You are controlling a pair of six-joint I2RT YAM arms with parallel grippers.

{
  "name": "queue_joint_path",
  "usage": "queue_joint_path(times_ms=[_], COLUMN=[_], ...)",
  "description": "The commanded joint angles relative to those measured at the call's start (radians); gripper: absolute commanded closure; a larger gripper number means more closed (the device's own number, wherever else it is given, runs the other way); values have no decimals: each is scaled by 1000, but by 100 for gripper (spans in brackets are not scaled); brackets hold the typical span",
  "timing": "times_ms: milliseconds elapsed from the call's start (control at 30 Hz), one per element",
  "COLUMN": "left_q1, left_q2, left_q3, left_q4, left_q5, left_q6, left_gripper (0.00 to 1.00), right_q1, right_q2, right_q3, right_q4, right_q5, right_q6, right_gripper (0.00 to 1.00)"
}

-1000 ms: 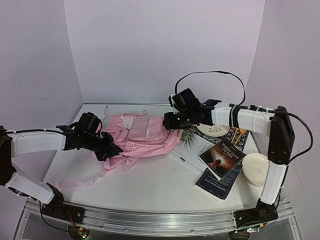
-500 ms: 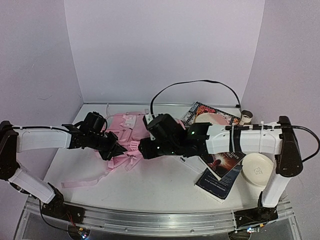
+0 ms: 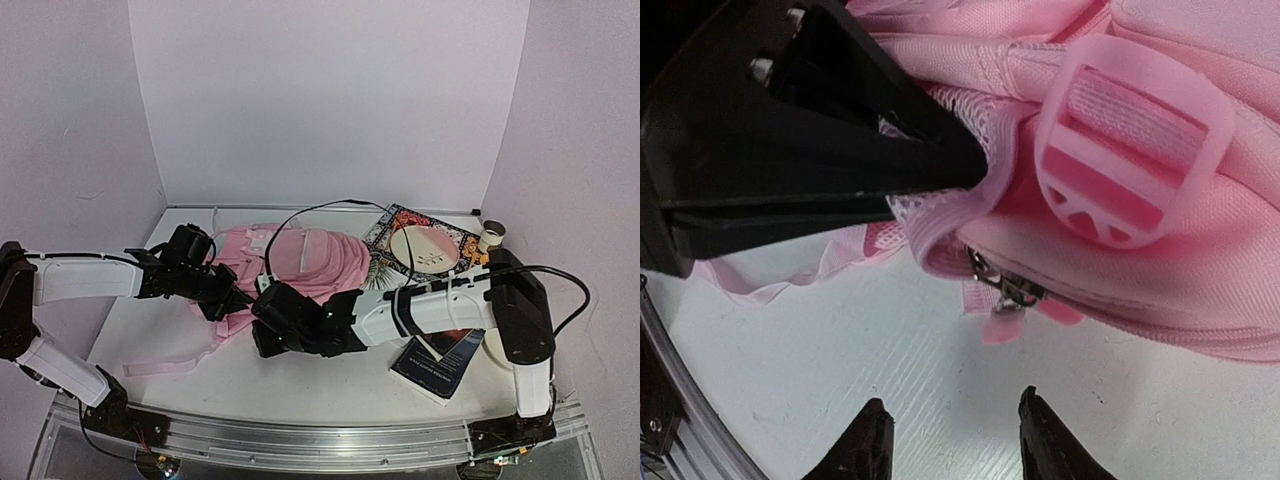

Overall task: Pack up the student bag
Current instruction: Grab the upper front pocket of the student bag, then unzip the largest pocket of the student bag.

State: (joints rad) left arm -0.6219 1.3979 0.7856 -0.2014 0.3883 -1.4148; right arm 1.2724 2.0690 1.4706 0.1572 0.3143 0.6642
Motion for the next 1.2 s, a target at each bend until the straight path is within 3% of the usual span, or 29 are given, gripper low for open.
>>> queue_joint_path(times_ms=[0,467,767,1167], left_q1=[-17,-40,-44,-42], left_q2=[-43,-62,-83,-71], left_q3=[59,68,62,47], left_q4=[86,86,84,29], left_q5=[55,49,12,-47], left_q6=[-18,-29,-1,103], left_gripper=[100,100,100,100], right_q1=[-1,-1,-1,-9], right_q2=[42,94,34,-182], right_q3=[76,100,25,-214], right_q4=[22,14,3,-26], right_q5=[77,182,172,103], right_q6=[30,63,43,-30], right_gripper=[56,73,100,100])
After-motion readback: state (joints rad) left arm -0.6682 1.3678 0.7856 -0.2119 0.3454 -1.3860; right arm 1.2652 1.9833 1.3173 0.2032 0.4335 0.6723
